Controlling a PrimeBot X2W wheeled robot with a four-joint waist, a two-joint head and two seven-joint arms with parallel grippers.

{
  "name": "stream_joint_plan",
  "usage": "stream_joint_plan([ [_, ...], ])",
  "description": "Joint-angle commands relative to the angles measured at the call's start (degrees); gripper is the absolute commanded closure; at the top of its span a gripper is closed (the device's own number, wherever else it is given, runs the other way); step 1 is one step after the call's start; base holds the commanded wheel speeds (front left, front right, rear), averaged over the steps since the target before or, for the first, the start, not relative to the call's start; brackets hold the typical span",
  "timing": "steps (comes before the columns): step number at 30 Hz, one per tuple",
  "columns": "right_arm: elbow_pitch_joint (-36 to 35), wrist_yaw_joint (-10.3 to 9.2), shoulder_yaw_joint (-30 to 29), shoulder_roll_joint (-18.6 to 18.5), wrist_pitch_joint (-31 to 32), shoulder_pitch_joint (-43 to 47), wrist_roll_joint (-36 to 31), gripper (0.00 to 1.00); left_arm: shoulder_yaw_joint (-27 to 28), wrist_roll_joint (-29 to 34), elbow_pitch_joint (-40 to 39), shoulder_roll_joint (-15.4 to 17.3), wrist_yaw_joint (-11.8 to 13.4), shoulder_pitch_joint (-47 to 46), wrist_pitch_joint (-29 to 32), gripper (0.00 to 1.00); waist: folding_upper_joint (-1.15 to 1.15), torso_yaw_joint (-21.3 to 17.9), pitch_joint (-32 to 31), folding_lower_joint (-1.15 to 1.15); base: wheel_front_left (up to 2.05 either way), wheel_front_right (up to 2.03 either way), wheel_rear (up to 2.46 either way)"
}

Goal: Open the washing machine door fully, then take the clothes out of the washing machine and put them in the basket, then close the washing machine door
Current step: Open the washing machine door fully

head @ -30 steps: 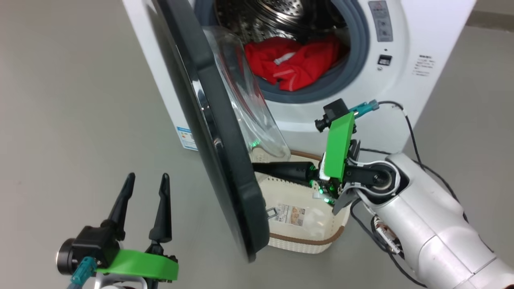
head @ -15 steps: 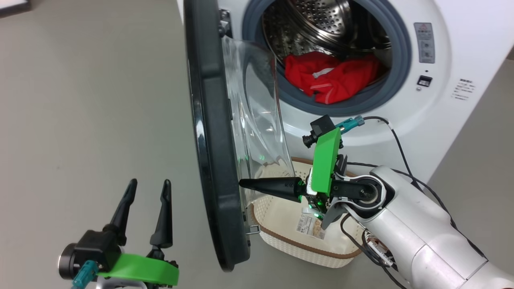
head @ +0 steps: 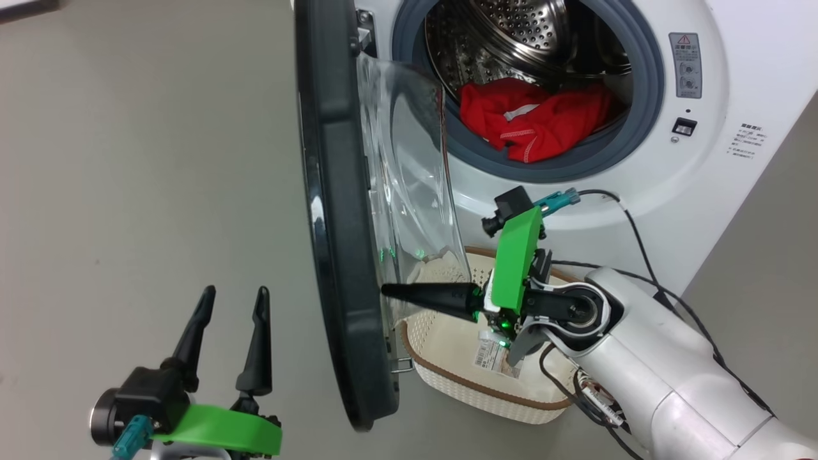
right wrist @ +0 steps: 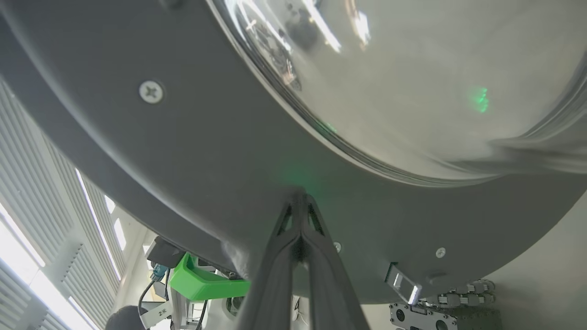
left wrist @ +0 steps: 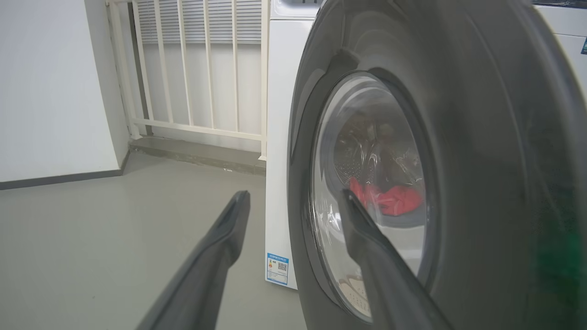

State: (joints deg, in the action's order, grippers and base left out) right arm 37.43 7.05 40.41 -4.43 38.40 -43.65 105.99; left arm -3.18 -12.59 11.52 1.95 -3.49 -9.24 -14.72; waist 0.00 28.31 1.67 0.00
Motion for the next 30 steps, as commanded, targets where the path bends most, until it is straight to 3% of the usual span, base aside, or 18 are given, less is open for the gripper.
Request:
stream_joint_plan([
  [1, -1.4, 0.44, -0.8, 0.5, -0.9, -0.2, -1.0, 0.84, 2.1, 0.1, -1.2, 0.9, 0.3, -0.3, -0.3, 0.00, 0.00, -0.3, -0.2, 0.00, 0.00, 0.00, 0.00],
  [2, -1.6, 0.44, -1.3, -0.1, -1.6, 0.3, -1.8, 0.63, 2.2, 0.1, -1.2, 0.9, 0.3, -0.3, -0.3, 0.00, 0.00, -0.4, -0.3, 0.00, 0.00, 0.00, 0.00],
  [3, -2.0, 0.44, -1.7, -0.8, -2.4, 0.8, -2.6, 0.48, 2.4, 0.2, -1.2, 0.9, 0.2, -0.1, -0.3, 0.00, 0.00, -0.6, -0.3, 0.00, 0.00, 0.00, 0.00],
  [4, -2.4, 0.44, -2.1, -1.4, -3.2, 1.3, -3.5, 0.13, 2.5, 0.3, -1.2, 0.9, 0.2, 0.0, -0.3, 0.00, 0.00, -0.8, -0.5, 0.00, 0.00, 0.00, 0.00],
  [5, -2.9, 0.44, -2.4, -2.1, -4.2, 1.9, -4.5, 0.00, 2.6, 0.4, -1.2, 0.9, 0.1, 0.2, -0.3, 0.00, 0.00, -1.0, -0.6, 0.00, 0.00, 0.00, 0.00],
  [10, -6.6, 0.44, -3.1, -6.3, -10.8, 5.4, -11.5, 0.00, 2.9, 0.8, -0.9, 0.9, -0.1, 1.0, -0.3, 0.00, 0.00, -1.9, -1.4, 0.00, 0.00, 0.00, 0.00],
  [18, -9.4, 0.44, 0.4, -12.2, -29.9, 10.6, -27.9, 0.00, 3.1, 1.3, -0.3, 0.9, -0.6, 1.6, -0.3, 0.00, 0.00, -2.6, -2.2, 0.00, 0.00, 0.00, 0.00],
  [19, -9.4, 0.44, 0.4, -12.2, -29.9, 10.6, -27.9, 0.00, 3.1, 1.3, -0.3, 0.9, -0.6, 1.6, -0.3, 0.00, 0.00, -2.6, -2.2, 0.00, 0.00, 0.00, 0.00],
  [26, -3.0, 0.44, 3.9, -13.2, -48.3, 12.2, -42.2, 0.00, 3.3, 1.6, -0.4, 0.9, -0.9, 2.3, -0.3, 0.00, 0.00, -2.8, -2.8, 0.00, 0.00, 0.00, 0.00],
  [30, 1.3, 0.44, 2.9, -11.9, -52.9, 12.6, -49.1, 0.00, 3.5, 1.7, -0.4, 0.9, -1.1, 2.7, -0.3, 0.00, 0.00, -3.0, -3.0, 0.00, 0.00, 0.00, 0.00],
])
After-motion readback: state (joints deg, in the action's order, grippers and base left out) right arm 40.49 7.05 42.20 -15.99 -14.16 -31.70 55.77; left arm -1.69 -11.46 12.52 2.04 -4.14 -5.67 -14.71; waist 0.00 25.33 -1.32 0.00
